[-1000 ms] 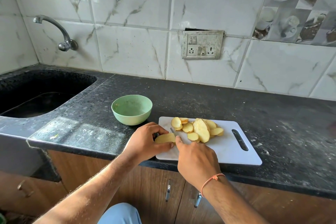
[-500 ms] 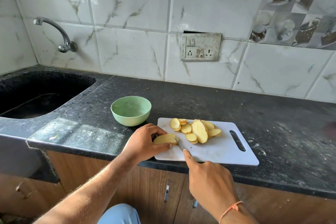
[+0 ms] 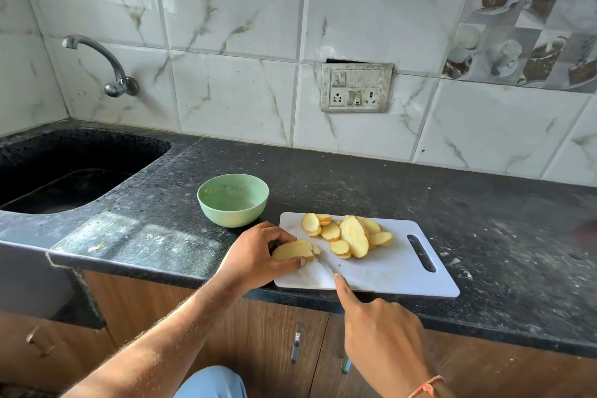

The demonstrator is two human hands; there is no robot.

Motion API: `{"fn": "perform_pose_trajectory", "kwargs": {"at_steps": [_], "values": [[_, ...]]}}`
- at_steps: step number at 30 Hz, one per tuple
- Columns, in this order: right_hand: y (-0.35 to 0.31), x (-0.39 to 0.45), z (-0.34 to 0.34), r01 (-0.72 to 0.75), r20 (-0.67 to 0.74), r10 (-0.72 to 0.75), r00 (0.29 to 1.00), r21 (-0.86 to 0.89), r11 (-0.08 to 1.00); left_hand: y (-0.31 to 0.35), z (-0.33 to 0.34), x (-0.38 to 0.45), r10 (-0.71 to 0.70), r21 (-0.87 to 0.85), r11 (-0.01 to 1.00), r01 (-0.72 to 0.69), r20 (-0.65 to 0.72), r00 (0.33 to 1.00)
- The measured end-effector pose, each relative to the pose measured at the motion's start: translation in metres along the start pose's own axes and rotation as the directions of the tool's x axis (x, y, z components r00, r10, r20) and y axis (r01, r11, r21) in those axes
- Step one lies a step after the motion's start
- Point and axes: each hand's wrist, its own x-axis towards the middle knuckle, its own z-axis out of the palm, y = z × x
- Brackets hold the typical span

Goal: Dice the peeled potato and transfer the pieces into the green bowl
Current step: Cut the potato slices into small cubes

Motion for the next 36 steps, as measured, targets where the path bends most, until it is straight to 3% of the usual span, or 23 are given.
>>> {"fn": "perform_pose_trajectory", "kwargs": {"at_steps": [17,29,36], "values": [[-0.018,0.031,-0.013,0.030,-0.142,-0.018,0.990,0.087,0.996,0.000,-0.003,0.000,0.002,0.006,1.000,-0.002,-0.007,1.000],[-0.037,0.064,-0.011,0.075,-0.045,-0.075,0.996,0.010,0.997,0.002,-0.004,0.000,-0.004,-0.017,1.000,0.004,-0.010,1.000],[-0.023,0.036,-0.006,0.101,-0.022,-0.101,0.995,0.014,0.995,0.003,-0.003,-0.001,-0.032,-0.003,0.999,0.032,-0.022,0.999]]}}
